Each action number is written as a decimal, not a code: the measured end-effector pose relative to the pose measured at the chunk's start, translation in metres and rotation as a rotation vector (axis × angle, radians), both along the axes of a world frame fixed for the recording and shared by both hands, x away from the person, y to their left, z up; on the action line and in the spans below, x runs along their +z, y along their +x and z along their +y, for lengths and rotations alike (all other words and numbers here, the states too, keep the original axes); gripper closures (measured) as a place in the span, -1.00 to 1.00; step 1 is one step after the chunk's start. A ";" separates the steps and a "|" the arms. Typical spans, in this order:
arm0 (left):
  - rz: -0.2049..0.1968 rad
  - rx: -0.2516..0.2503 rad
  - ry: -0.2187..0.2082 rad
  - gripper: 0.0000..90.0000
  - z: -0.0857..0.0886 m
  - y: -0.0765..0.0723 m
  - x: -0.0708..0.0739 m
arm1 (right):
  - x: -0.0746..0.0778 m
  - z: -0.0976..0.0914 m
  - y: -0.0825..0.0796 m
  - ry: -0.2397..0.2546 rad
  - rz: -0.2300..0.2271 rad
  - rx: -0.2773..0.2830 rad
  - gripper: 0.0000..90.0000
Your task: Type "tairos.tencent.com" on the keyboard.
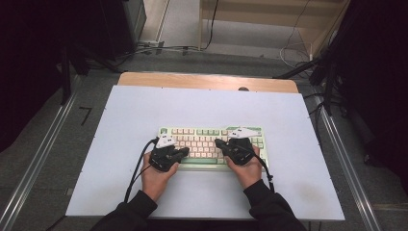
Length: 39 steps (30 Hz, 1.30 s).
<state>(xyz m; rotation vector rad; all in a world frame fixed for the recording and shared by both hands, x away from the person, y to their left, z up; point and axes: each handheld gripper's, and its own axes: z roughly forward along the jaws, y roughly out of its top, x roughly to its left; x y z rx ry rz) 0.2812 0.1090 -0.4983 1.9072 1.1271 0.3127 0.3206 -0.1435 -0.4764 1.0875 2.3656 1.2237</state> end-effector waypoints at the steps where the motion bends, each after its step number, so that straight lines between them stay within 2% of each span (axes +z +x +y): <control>1: -0.003 0.002 -0.004 1.00 0.000 0.000 0.000 | 0.000 0.000 0.000 0.000 0.000 0.000 0.95; 7: -0.022 0.011 -0.058 1.00 0.005 0.000 0.006 | 0.000 0.001 0.001 0.004 -0.002 -0.005 0.95; 13: -0.027 0.037 -0.086 1.00 0.013 0.003 0.009 | -0.002 0.001 0.003 -0.003 -0.001 -0.015 0.95; 24: -0.042 0.064 -0.086 1.00 0.020 0.006 0.011 | -0.007 0.003 0.007 -0.017 0.005 -0.023 0.95; 39: -0.046 0.069 -0.084 1.00 0.020 0.006 0.011 | -0.010 0.004 0.009 -0.029 0.010 -0.025 0.95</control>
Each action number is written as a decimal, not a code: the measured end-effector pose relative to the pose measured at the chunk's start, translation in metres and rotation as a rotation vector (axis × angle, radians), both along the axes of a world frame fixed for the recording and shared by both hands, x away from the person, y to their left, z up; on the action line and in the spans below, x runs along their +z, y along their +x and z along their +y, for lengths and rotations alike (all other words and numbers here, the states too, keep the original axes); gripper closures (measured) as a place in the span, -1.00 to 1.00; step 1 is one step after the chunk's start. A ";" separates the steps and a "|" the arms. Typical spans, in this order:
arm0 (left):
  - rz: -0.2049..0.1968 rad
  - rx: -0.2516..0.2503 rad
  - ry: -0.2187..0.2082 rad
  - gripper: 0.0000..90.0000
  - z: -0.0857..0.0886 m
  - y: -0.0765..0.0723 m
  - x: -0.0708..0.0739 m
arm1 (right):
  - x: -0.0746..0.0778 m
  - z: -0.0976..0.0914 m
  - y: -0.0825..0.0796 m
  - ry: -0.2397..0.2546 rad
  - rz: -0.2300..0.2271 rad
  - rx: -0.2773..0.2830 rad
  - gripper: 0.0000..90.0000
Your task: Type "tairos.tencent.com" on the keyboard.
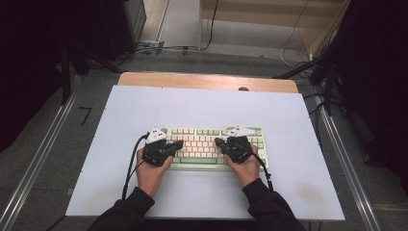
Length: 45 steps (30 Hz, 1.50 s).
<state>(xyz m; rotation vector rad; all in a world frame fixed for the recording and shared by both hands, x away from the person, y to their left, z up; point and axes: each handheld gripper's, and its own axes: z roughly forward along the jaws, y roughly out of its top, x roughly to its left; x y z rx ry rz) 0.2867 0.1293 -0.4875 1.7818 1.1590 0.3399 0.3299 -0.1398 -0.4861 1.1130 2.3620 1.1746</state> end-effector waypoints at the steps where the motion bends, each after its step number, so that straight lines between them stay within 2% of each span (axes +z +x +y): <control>1: 0.000 0.001 0.000 1.00 0.000 0.000 0.000 | 0.000 0.000 0.000 -0.005 0.001 0.000 0.95; 6: -0.001 0.001 0.000 1.00 0.000 0.000 0.000 | -0.005 0.003 0.000 -0.036 0.007 0.009 0.95; 16: -0.001 0.018 -0.008 1.00 0.004 0.001 0.001 | 0.008 0.003 -0.007 0.013 -0.015 0.028 0.95; 24: -0.002 0.039 -0.013 1.00 0.009 0.002 0.000 | 0.012 0.002 -0.013 0.021 -0.018 0.050 0.95; 45: -0.006 0.050 -0.019 1.00 0.012 0.003 0.001 | 0.004 0.010 -0.023 0.005 0.011 0.098 0.95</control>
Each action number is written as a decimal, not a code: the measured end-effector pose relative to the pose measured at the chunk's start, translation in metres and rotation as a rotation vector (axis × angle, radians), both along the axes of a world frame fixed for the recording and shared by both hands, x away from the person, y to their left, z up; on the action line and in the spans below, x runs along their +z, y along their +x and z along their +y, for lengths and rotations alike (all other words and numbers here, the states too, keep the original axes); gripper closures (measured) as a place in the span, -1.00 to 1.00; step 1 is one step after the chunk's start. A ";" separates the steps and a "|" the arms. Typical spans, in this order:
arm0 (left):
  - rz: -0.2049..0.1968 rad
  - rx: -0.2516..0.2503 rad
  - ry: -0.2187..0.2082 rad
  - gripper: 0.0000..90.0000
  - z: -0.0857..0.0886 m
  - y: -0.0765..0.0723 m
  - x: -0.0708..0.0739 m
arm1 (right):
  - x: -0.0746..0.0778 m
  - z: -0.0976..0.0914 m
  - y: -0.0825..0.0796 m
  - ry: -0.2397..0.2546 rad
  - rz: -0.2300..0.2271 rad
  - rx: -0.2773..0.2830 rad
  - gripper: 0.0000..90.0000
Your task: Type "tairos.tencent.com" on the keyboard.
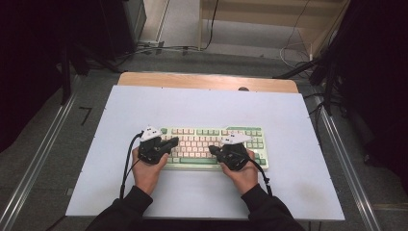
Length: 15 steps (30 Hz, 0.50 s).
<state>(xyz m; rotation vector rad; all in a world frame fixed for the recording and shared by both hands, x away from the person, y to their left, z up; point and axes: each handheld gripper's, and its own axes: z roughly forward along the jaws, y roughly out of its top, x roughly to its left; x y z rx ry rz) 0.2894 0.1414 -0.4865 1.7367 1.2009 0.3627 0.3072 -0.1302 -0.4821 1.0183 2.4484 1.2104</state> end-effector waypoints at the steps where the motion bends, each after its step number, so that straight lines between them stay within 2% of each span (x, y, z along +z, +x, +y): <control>1: 0.000 0.000 0.000 1.00 0.000 0.000 0.000 | 0.000 0.000 0.000 0.000 0.001 0.001 0.95; 15: 0.001 -0.003 0.003 1.00 -0.001 0.000 -0.001 | -0.010 0.006 -0.002 -0.040 0.016 0.018 0.95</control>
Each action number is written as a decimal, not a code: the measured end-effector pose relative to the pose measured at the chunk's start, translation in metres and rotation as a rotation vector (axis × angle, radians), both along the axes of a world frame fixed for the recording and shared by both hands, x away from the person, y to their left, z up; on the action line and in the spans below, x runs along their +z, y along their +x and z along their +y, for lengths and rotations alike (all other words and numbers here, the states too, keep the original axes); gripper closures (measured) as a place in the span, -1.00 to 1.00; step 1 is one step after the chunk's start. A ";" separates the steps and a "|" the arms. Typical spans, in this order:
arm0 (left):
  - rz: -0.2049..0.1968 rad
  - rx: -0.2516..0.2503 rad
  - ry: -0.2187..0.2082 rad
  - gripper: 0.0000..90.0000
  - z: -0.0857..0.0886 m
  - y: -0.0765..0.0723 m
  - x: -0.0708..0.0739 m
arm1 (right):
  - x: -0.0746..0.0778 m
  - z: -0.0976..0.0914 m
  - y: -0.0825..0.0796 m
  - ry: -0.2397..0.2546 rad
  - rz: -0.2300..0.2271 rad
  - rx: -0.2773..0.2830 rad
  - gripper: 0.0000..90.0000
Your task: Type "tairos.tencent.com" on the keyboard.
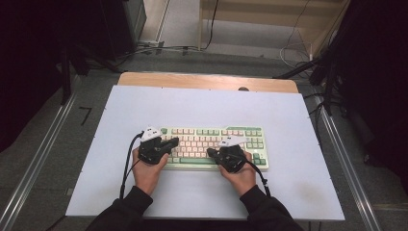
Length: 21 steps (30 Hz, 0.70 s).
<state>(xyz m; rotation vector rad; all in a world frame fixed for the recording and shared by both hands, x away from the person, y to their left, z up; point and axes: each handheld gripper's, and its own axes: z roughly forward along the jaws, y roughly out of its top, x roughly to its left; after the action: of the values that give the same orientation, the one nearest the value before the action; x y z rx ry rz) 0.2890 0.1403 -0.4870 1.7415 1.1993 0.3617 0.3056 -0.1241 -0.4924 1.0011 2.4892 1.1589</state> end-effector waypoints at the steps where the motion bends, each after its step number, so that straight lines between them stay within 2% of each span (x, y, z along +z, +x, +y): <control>1: 0.000 0.000 -0.001 1.00 0.000 0.000 0.000 | -0.001 0.000 0.000 0.009 -0.002 0.001 0.95; 3: -0.002 0.001 0.000 1.00 0.000 0.000 0.000 | 0.001 0.000 -0.001 0.007 -0.004 -0.003 0.95; 7: -0.010 0.012 -0.002 1.00 0.002 0.000 0.001 | 0.009 -0.006 -0.001 0.050 -0.020 -0.014 0.93; 10: -0.011 0.018 -0.020 1.00 0.004 0.000 0.002 | 0.015 -0.012 0.000 0.078 -0.020 -0.027 0.91; 16: -0.026 0.038 -0.035 1.00 0.010 0.000 0.004 | 0.023 -0.028 0.000 0.101 -0.033 -0.056 0.89; 21: -0.045 0.059 -0.051 1.00 0.016 -0.001 0.006 | 0.028 -0.044 0.001 0.126 -0.042 -0.083 0.74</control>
<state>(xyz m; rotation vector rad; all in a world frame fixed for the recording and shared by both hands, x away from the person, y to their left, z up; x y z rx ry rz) 0.2877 0.1560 -0.4807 1.6488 1.2198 0.4003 0.3068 -0.1680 -0.4647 1.0892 2.3436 1.3099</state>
